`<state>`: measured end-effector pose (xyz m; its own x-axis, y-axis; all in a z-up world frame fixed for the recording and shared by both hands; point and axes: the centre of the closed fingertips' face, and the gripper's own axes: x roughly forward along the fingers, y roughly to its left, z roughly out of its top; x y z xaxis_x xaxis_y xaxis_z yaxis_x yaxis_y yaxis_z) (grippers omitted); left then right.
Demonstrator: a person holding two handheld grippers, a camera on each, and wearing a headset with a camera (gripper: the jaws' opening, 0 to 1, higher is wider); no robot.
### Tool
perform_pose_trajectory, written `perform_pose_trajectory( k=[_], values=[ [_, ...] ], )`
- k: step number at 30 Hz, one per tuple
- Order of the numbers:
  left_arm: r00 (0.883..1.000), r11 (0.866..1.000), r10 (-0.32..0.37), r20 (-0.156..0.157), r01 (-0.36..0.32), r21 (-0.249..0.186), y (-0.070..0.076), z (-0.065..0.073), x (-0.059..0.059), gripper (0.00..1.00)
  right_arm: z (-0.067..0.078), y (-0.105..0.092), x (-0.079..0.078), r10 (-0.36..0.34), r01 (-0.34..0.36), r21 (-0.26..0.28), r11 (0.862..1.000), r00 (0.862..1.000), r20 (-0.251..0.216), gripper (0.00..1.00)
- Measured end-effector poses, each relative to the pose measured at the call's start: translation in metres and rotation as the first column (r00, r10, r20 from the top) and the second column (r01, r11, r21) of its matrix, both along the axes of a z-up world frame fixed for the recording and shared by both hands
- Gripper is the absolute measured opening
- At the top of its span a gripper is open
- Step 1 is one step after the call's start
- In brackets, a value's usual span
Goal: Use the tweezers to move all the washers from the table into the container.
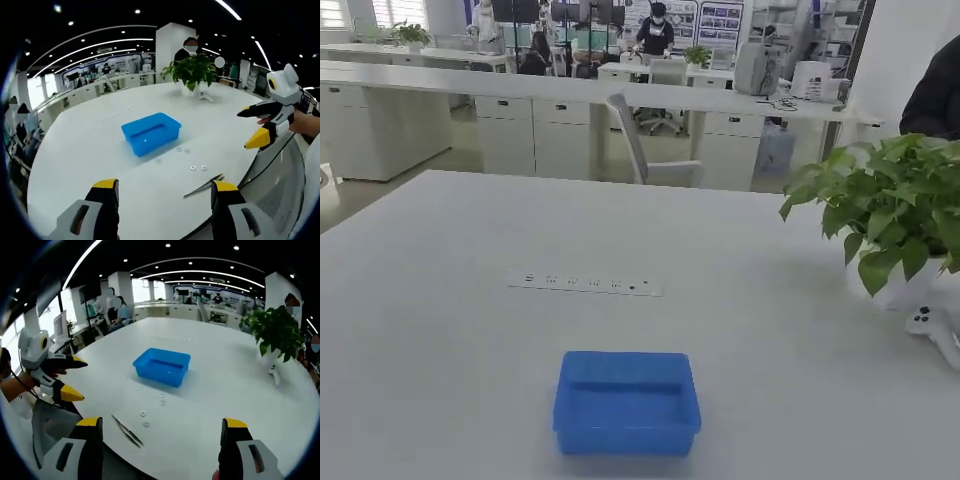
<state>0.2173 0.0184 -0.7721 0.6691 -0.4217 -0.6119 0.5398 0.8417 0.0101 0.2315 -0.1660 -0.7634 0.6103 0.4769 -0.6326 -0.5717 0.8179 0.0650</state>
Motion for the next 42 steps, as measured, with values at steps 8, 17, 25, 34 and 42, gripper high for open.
perform_pose_trajectory(
  k=[8, 17, 25, 34, 42],
  values=[
    [0.991, 0.991, -0.131, -0.036, 0.132, 0.035, -0.016, -0.018, 0.003, 0.56, -0.008, -0.001, -0.001, -0.001, 0.001, 0.003, 1.0, 1.0, -0.026, 0.96],
    [0.962, 0.963, -0.261, -0.083, 0.266, 0.053, -0.034, -0.041, -0.001, 0.37, -0.019, 0.003, -0.003, 0.013, -0.013, -0.005, 1.0, 0.998, -0.054, 0.95],
    [0.91, 0.912, -0.387, -0.146, 0.401, 0.082, -0.042, -0.064, -0.005, 0.22, -0.03, 0.003, -0.006, 0.025, -0.026, -0.013, 1.0, 0.996, -0.083, 0.93],
    [0.843, 0.842, -0.505, -0.186, 0.529, 0.107, -0.049, -0.087, -0.007, 0.13, -0.041, 0.003, -0.012, 0.042, -0.046, -0.024, 0.999, 0.991, -0.124, 0.92],
    [0.772, 0.758, -0.594, -0.226, 0.631, 0.164, -0.051, -0.105, -0.008, 0.07, -0.046, 0.01, -0.013, 0.064, -0.067, -0.017, 0.998, 0.987, -0.145, 0.91]
  ],
)
